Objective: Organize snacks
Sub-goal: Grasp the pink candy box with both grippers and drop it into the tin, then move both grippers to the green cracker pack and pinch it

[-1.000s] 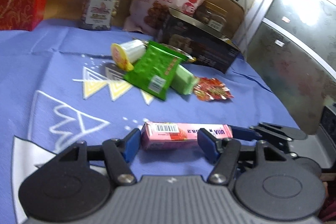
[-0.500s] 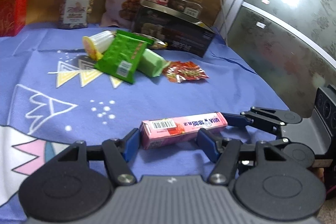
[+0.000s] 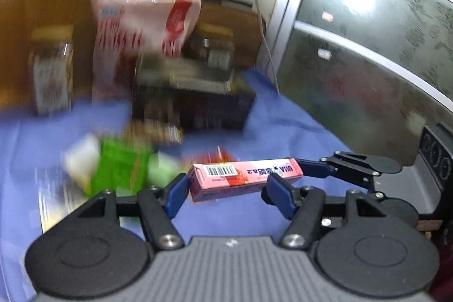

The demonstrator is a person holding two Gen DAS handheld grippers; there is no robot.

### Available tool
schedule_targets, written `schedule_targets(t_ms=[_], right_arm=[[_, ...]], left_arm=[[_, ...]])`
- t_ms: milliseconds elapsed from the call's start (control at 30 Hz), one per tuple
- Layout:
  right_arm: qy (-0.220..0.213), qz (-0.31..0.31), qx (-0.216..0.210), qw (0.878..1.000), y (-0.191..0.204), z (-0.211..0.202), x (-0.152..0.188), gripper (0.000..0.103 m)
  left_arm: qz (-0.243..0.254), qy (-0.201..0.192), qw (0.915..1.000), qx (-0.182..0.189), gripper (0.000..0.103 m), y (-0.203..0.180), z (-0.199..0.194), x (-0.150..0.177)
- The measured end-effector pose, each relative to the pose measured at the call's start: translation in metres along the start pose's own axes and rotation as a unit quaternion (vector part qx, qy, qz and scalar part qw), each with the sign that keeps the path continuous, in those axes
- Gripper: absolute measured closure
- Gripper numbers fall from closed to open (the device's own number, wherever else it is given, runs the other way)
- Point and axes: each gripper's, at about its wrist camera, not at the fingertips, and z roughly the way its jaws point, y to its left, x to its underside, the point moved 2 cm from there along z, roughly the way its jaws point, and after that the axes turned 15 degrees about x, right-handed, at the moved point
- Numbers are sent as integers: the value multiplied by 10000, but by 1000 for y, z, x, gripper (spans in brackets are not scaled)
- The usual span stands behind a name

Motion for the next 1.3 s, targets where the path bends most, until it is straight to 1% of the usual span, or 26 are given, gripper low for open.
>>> schedule_targets(t_ms=[100, 200, 233, 267, 333, 367, 433, 467, 500, 567, 600, 667, 733, 800, 900, 967, 1000, 1033, 1067, 1100, 1133, 1167, 1200, 1233, 1300], right_arm=[[-314, 19, 180, 9993, -18, 30, -29, 49], [-528, 41, 395, 9978, -33, 62, -56, 49], [-582, 30, 467, 9972, -36, 72, -63, 49], [-612, 7, 527, 9967, -39, 82, -68, 49], [-576, 4, 647, 9962, -41, 103, -73, 44], [-521, 24, 733, 9959, -43, 115, -74, 44], [-412, 56, 812, 9958, -44, 129, -73, 38], [-399, 87, 882, 9953, -44, 133, -71, 38], [-403, 146, 966, 9944, -45, 132, -68, 37], [-437, 354, 929, 9941, -49, 124, -62, 35], [-447, 459, 919, 9937, -49, 120, -60, 35], [-476, 635, 823, 9934, -50, 107, -55, 35], [-438, 745, 484, 9951, -44, 92, -49, 35], [-247, 746, -39, 9969, -33, 85, -43, 36], [170, 627, -785, 9948, -2, 86, -35, 36], [386, 426, -1071, 9926, 25, 93, -33, 37], [450, 307, -1152, 9918, 39, 96, -33, 37], [506, 218, -1225, 9909, 53, 99, -33, 44], [579, 169, -1280, 9899, 64, 102, -32, 55], [702, 123, -1311, 9888, 76, 106, -30, 71], [770, 82, -1286, 9887, 85, 107, -30, 71], [688, 37, -1254, 9897, 91, 104, -30, 71], [616, -111, -1326, 9892, 100, 96, -31, 73], [511, -272, -1419, 9882, 109, 87, -32, 75], [154, -865, -1496, 9848, 134, 62, -30, 75]], left_arm=[[142, -237, 9995, -166, 42, 15, 25, -45], [33, -496, 9984, -284, 42, 35, 52, -83], [-3, -572, 9979, -312, 39, 41, 61, -93], [0, -606, 9976, -339, 37, 47, 69, -101], [-11, -592, 9974, -407, 37, 61, 89, -112], [-102, -521, 9975, -460, 37, 69, 100, -115], [-283, -327, 9973, -598, 37, 82, 115, -114], [-322, -301, 9968, -663, 37, 86, 117, -113], [-351, -348, 9963, -705, 37, 89, 115, -111], [-404, -501, 9957, -660, 35, 91, 100, -108], [-424, -551, 9955, -637, 35, 91, 90, -106], [-433, -810, 9941, -578, 35, 91, 60, -100], [-459, -1034, 9913, -672, 35, 93, 29, -88], [-612, -1209, 9876, -789, 33, 100, 1, -69], [-1033, -1193, 9825, -990, 33, 118, -23, -37], [-1498, -1112, 9759, -1131, 33, 135, -33, -16], [-1706, -1112, 9725, -1130, 33, 142, -38, -8], [-1904, -1127, 9688, -1113, 33, 148, -43, 1], [-2042, -1156, 9658, -1107, 33, 151, -49, 8], [-2135, -1193, 9633, -1105, 33, 153, -56, 16], [-2202, -1217, 9616, -1101, 33, 154, -62, 22], [-2252, -1239, 9603, -1084, 33, 155, -68, 28], [-2294, -1272, 9592, -1051, 33, 155, -76, 33], [-2336, -1303, 9581, -1025, 33, 156, -83, 38], [-2462, -1380, 9544, -978, 33, 155, -101, 49]])
